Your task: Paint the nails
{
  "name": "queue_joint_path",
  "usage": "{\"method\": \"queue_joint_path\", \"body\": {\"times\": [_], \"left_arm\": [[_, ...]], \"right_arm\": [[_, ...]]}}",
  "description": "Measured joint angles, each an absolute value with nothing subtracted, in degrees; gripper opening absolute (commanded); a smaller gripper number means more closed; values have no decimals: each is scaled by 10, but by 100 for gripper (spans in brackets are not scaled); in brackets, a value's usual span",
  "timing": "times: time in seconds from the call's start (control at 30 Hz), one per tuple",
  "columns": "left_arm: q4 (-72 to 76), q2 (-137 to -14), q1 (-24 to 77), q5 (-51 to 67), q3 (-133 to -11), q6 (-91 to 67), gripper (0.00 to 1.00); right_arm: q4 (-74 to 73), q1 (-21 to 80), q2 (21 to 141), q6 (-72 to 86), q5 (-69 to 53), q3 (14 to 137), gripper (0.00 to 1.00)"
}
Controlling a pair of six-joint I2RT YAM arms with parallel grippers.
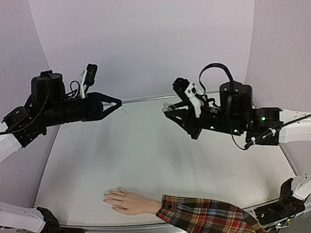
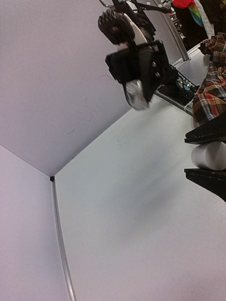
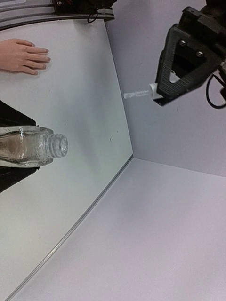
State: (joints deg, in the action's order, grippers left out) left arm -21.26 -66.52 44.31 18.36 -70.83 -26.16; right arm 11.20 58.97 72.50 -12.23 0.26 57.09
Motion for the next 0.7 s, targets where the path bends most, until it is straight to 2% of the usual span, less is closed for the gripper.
{"method": "queue_joint_path", "body": {"times": [0.4, 0.7], "left_arm": [[-280, -497, 443, 69, -443, -371, 0], [-346, -450, 445, -21, -362, -488, 0]], "right_arm": [[110, 485, 476, -199, 51, 426, 0], [92, 455, 413, -221, 66, 393, 0]]}}
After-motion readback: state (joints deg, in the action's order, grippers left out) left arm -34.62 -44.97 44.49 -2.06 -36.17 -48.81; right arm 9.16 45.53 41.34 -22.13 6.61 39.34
